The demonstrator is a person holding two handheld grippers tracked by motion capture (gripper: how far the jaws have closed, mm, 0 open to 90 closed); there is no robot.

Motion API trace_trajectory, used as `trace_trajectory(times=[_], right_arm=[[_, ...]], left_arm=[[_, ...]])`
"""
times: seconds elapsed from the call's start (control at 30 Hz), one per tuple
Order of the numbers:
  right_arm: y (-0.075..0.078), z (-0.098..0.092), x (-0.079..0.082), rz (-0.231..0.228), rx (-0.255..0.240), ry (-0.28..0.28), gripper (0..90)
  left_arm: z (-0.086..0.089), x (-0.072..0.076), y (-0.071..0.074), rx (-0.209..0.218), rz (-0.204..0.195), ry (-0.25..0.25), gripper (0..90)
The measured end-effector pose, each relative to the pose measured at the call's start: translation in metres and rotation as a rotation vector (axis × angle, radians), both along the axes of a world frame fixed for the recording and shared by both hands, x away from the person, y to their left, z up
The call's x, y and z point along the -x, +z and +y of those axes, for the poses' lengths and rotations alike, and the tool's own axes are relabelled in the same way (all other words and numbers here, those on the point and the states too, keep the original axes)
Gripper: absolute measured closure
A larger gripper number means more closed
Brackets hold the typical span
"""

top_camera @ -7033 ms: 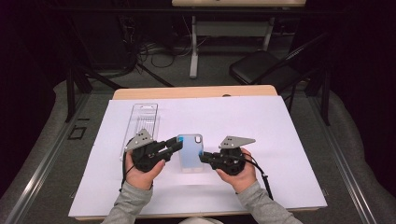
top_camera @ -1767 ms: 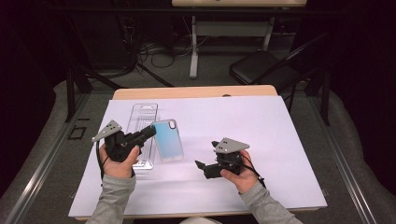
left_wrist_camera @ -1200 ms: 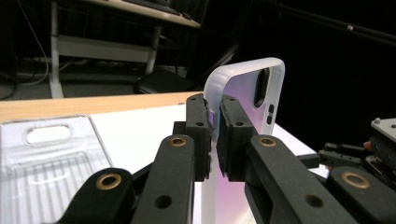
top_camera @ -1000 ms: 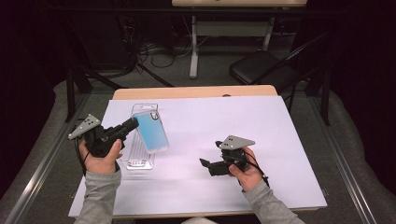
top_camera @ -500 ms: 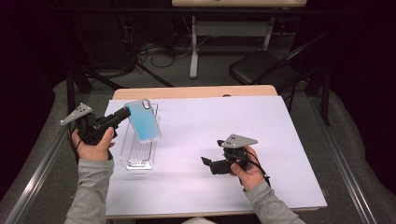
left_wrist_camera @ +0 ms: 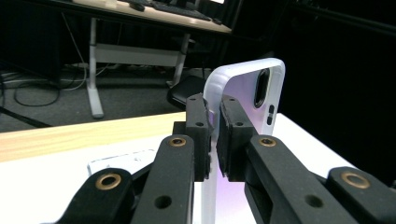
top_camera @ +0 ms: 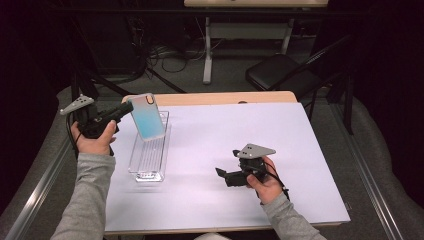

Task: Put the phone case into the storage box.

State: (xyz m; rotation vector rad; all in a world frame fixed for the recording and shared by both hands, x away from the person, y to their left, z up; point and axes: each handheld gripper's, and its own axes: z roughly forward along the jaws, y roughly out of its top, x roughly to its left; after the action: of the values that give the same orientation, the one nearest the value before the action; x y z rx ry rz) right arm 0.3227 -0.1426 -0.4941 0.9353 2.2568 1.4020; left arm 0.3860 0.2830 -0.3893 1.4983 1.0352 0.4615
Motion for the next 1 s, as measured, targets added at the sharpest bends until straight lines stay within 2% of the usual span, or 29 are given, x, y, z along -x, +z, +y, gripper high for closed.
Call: trace_trajectory(times=[0.23, 0.43, 0.6, 0.73, 0.87, 1.0], right_arm=[[0.001, 0.000, -0.001, -0.002, -0.007, -0.002, 14.0], [0.004, 0.000, 0.001, -0.008, -0.021, -0.005, 14.0], [0.003, -0.001, 0.001, -0.009, -0.015, -0.006, 14.0], [0.003, 0.000, 0.000, -0.010, -0.013, -0.005, 14.0], [0.002, 0.000, 0.000, -0.010, -0.011, -0.010, 14.0], [0.001, 0.000, 0.000, -0.008, -0.004, -0.010, 14.0]], left_arm=[[0.001, -0.017, 0.004, -0.047, -0.011, 0.009, 84.2], [0.000, -0.028, -0.002, -0.040, 0.004, 0.008, 84.2], [0.001, -0.034, -0.005, -0.055, -0.020, 0.005, 84.2], [0.006, -0.041, -0.008, -0.020, -0.020, 0.009, 84.2], [0.009, -0.049, -0.013, -0.034, -0.029, 0.014, 84.2], [0.010, -0.057, -0.020, -0.072, -0.026, 0.023, 84.2]])
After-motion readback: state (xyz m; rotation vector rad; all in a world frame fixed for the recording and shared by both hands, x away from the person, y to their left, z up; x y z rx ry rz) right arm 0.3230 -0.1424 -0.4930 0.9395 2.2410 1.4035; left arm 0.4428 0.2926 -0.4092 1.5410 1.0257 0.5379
